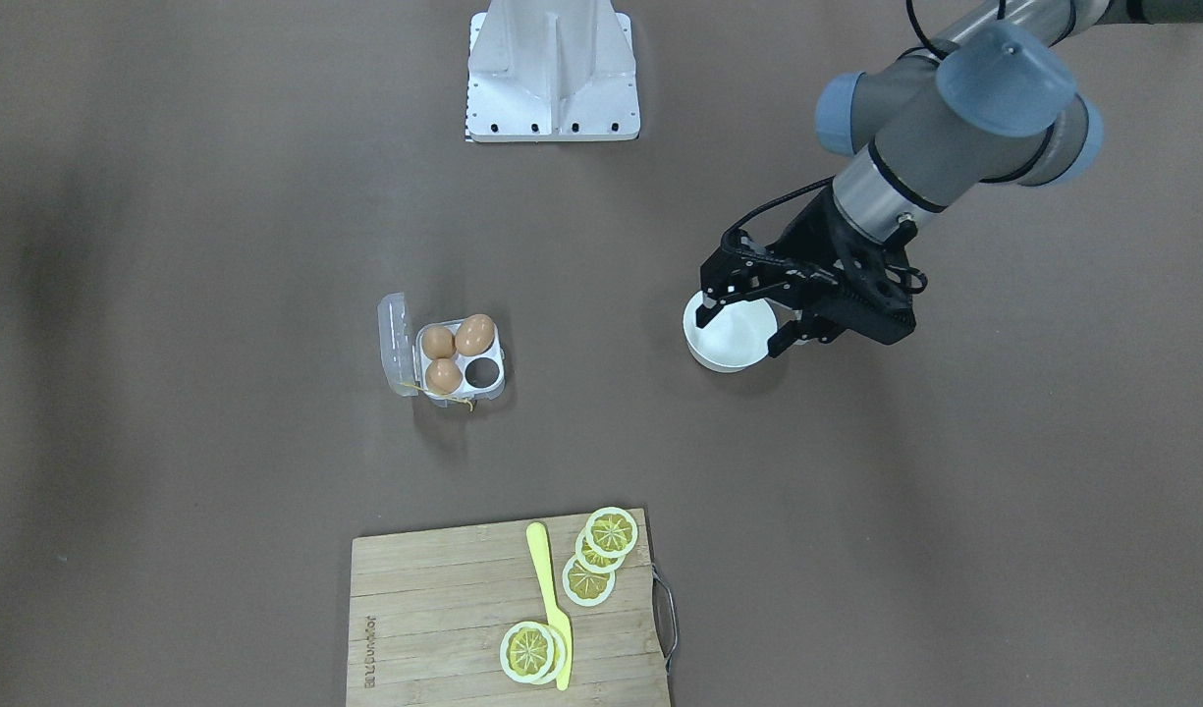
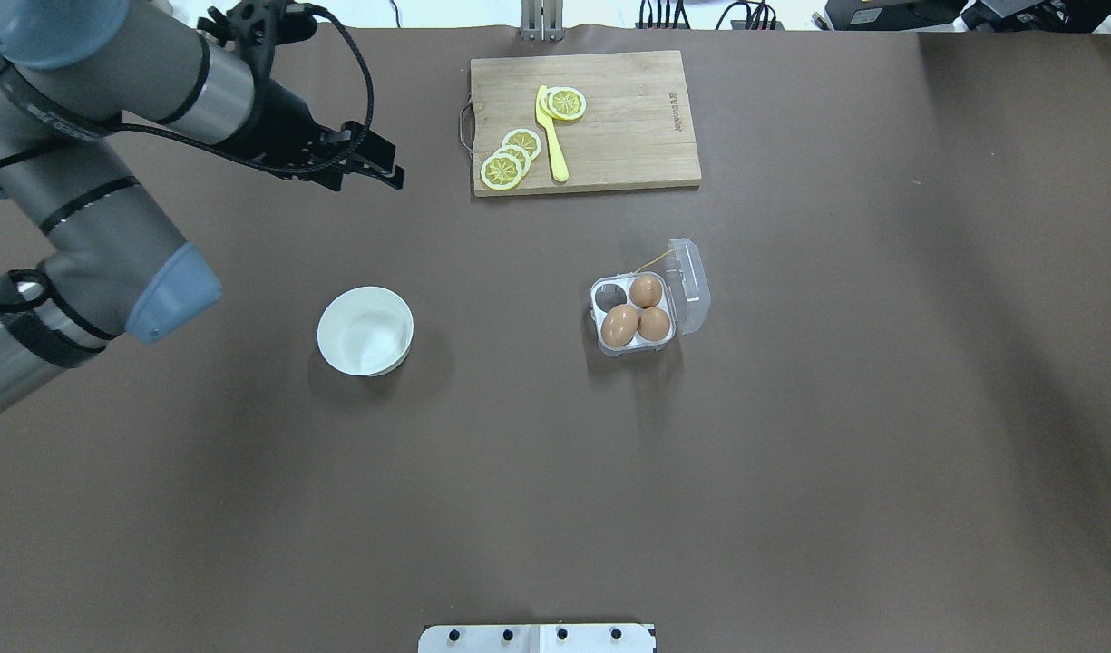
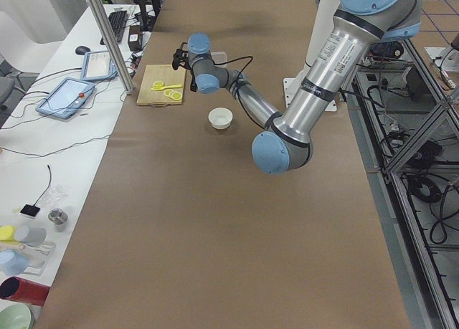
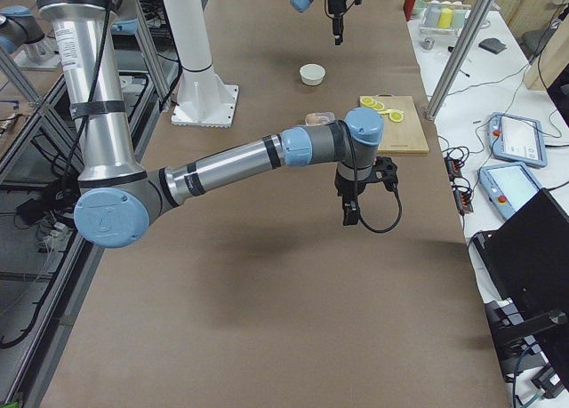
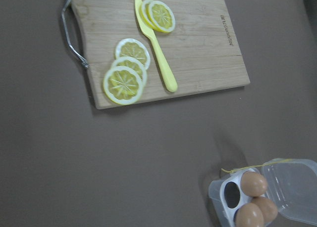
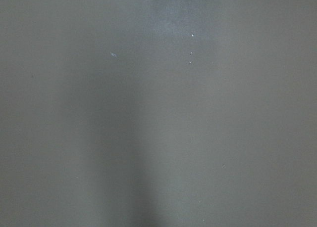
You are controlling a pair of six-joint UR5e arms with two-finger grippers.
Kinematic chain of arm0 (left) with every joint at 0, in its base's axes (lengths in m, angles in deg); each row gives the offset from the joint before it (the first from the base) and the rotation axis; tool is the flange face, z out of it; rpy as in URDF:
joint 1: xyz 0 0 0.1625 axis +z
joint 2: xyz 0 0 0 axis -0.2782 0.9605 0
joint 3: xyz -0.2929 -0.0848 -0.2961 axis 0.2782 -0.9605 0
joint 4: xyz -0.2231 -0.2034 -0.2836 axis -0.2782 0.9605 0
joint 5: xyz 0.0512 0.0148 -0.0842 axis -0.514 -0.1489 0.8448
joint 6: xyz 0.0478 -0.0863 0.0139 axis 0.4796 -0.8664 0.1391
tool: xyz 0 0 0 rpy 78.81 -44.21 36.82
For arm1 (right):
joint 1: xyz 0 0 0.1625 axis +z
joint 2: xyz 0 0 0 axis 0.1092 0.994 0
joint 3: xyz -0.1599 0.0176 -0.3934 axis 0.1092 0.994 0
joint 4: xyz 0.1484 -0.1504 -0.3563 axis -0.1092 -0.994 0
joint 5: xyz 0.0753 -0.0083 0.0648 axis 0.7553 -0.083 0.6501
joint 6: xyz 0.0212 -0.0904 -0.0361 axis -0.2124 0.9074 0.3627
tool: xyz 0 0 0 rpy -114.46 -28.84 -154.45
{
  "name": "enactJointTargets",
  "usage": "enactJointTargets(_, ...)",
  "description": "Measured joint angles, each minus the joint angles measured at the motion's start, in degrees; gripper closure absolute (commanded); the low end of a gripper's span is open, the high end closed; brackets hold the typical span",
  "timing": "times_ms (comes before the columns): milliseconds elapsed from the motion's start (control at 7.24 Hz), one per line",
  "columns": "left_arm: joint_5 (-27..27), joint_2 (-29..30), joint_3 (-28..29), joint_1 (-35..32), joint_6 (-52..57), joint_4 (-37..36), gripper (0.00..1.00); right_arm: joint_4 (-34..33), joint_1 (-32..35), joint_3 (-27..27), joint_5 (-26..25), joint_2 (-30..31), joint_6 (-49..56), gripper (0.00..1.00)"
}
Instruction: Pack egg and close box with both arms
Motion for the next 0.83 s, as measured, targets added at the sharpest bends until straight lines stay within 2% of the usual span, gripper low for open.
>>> enactJointTargets(276,0.82,-5.25,-5.67,-3.72,12.06,-9.63,0.11,-0.05,-0.37,-0.45,0.19,-0.11,0.06,0.00)
enactJointTargets(553,3.82,-10.28,-6.62,-9.21,22.22,-11.66,0.11,-0.13,-4.86,-3.90,-1.15,-0.45,-0.38,0.00)
enactJointTargets(829,5.51,-13.06,-6.37,-12.55,27.51,-11.89,0.12,2.28,-10.27,-7.88,-4.33,-0.86,-0.38,0.00)
